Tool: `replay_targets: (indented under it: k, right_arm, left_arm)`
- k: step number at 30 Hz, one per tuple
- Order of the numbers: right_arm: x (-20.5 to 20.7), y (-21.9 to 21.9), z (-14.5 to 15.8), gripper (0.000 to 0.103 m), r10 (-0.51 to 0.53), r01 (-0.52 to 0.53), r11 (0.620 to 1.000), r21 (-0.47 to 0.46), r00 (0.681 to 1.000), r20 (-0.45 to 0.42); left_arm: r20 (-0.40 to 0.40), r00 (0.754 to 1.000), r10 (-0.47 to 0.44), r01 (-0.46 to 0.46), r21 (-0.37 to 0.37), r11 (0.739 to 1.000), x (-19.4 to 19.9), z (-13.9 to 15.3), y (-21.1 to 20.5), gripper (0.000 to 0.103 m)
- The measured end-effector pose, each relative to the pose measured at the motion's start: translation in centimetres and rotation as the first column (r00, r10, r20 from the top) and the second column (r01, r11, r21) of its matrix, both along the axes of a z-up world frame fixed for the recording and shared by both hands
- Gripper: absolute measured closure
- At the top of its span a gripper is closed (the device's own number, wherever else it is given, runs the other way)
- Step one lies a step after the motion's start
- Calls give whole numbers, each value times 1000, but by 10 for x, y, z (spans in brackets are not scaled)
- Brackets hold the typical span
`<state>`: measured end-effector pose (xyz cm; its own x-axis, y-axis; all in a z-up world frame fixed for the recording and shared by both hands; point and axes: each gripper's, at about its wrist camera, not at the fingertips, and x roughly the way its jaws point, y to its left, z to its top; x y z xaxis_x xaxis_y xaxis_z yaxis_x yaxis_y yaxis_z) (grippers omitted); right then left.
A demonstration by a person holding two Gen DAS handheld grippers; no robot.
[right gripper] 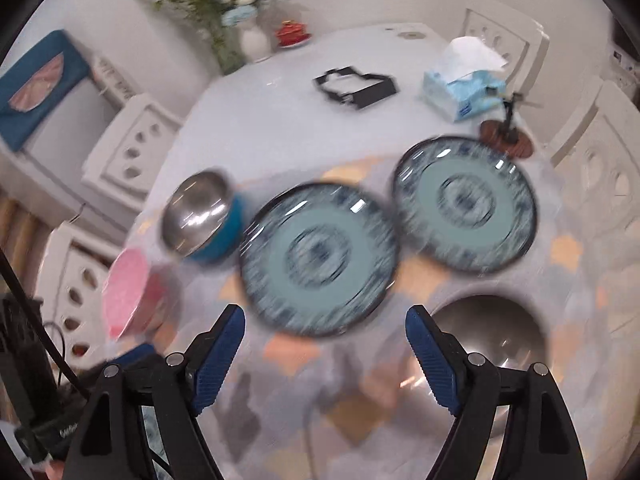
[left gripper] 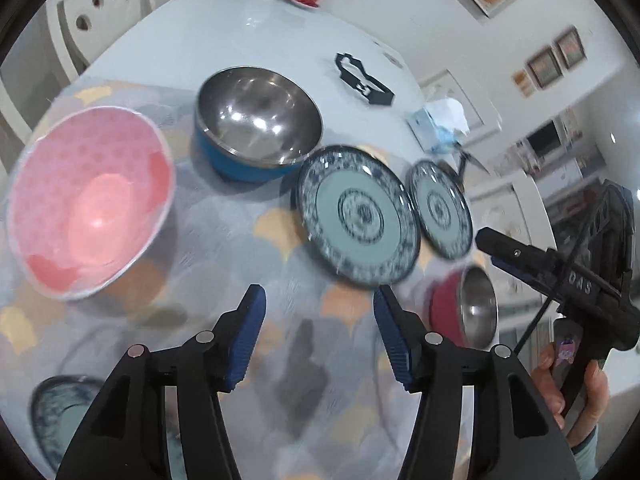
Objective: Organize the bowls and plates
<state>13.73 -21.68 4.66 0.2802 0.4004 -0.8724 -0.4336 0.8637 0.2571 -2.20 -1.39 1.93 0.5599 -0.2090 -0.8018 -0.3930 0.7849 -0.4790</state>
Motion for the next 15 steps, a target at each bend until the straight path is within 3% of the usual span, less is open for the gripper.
replay_targets:
  k: [1, 3, 6, 10, 15]
  right_arm:
    - [13, -1, -3, 27, -11, 11, 1000, -7, 1000, -22]
    - [43, -3, -16, 49, -21, 21, 1000, 0, 994, -106]
    - [74, 4, -32, 53, 5, 2, 999, 36, 982, -189]
    - [104, 32, -39, 59, 111, -110, 994, 15, 984, -142]
    - [133, 64, -52, 65, 221, -224, 974, -29, 970, -98]
  left_arm:
    - [-13, 1000, 19, -19, -4, 1000, 8, -5, 0, 49]
    - [-40, 998, 50, -51, -8, 999, 20, -15, 0, 49]
    - [-72, 993, 90, -94, -45, 995, 31, -31, 3, 49]
    - [-97, 986, 133, -140, -62, 988, 36, -45, 4, 51]
    - [-97, 983, 157, -165, -92, 982, 42, -56, -3, 61]
